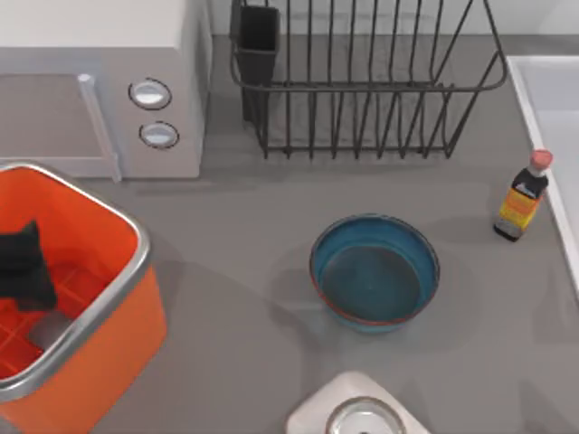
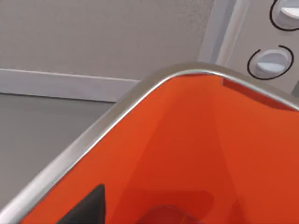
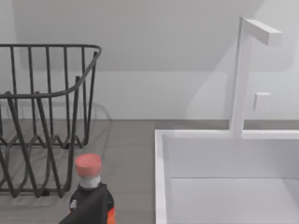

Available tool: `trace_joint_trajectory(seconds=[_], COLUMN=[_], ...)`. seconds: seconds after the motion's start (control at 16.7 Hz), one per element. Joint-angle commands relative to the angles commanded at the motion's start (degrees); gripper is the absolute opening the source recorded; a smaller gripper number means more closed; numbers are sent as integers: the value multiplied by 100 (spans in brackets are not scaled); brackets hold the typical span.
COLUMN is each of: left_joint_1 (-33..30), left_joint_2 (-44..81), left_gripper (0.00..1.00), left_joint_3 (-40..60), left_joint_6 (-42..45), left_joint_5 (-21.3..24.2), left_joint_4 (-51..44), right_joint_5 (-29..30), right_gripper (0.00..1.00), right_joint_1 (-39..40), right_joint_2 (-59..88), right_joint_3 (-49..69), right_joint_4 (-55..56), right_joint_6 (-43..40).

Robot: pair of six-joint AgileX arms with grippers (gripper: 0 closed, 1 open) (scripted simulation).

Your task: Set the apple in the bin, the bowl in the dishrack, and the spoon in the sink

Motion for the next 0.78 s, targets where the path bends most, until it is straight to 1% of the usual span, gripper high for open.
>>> trace_joint_trajectory(seconds=[0.24,0.42,0.6,0.78], left_joint_1=[420,633,731,736], left_joint_2=[-1586,-2396,-2767,-2787], left_gripper=[100,100,100,100], left_joint_3=[-1202,-1832,-2131,-2147], left_joint_6=[466,708,822,829], left_joint_5=[224,338,393,396], left_joint_4=[1080,1635,1894,1908], right_joint_5=[0,0,0,0], right_gripper=[100,100,100,100], right_joint_1=[0,0,0,0], right_joint_2=[0,0,0,0], right_joint_3=[0,0,0,0], right_joint_4=[0,0,0,0], right_joint_6=[0,0,0,0])
